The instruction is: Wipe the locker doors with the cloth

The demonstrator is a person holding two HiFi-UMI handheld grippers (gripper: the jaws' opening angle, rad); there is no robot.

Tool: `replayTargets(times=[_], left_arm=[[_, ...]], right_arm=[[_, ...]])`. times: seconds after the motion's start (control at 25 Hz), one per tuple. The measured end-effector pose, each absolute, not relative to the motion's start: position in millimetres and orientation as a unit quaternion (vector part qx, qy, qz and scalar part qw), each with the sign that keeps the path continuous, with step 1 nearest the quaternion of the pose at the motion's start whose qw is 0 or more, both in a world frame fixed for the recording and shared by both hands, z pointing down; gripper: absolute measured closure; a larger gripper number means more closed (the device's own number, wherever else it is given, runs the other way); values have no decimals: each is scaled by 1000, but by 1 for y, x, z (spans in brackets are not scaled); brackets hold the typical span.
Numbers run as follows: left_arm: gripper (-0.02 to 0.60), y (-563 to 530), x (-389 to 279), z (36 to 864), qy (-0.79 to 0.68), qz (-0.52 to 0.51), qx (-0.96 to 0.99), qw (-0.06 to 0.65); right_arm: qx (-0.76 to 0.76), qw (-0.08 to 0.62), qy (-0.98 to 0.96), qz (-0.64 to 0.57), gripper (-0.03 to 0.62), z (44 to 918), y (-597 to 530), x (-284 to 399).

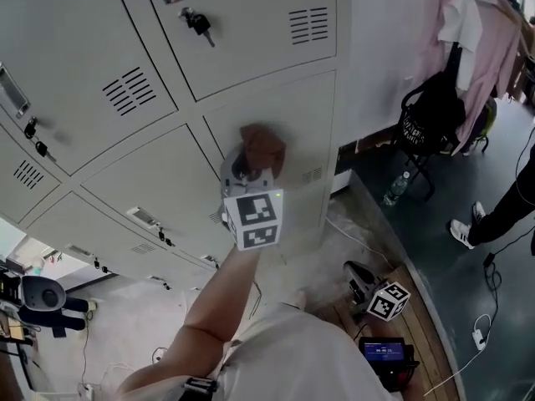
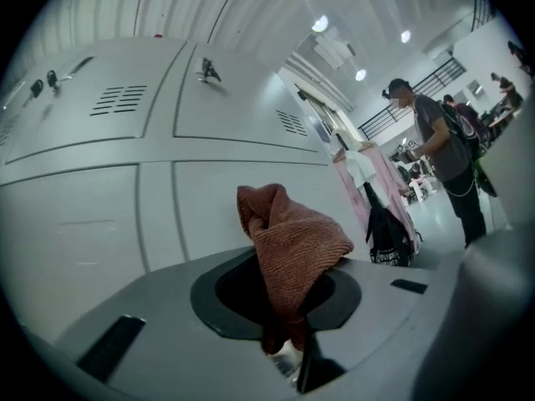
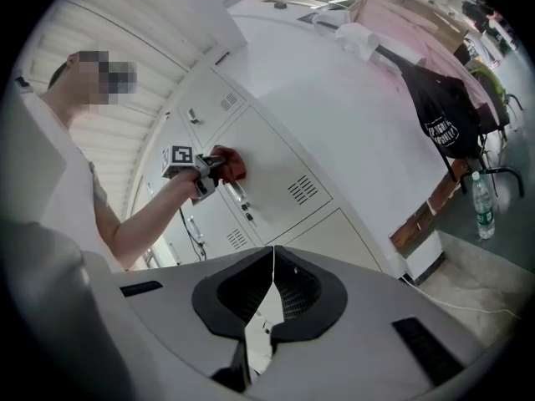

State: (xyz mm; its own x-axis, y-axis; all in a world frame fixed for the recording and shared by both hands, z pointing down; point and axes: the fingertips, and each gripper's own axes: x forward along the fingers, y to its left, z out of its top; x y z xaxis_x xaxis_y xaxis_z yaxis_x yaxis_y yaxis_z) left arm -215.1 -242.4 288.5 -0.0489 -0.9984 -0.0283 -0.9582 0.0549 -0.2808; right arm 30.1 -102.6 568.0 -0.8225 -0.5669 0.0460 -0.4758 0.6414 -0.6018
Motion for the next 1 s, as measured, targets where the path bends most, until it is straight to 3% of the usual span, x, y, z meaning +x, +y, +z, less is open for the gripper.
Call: replayTargets(times=[0.2, 0.32, 1.0], left_arm=[[511, -191, -286, 282, 784, -77, -602, 130], [511, -189, -289, 273, 792, -68, -589, 146], [511, -332, -81, 287, 653, -186, -701, 216]], right_arm=[[-261, 58, 914, -306, 576, 569, -101, 11], [-255, 57, 914, -309, 577, 571, -101, 7], [-336, 98, 886, -302, 576, 568, -98, 73]])
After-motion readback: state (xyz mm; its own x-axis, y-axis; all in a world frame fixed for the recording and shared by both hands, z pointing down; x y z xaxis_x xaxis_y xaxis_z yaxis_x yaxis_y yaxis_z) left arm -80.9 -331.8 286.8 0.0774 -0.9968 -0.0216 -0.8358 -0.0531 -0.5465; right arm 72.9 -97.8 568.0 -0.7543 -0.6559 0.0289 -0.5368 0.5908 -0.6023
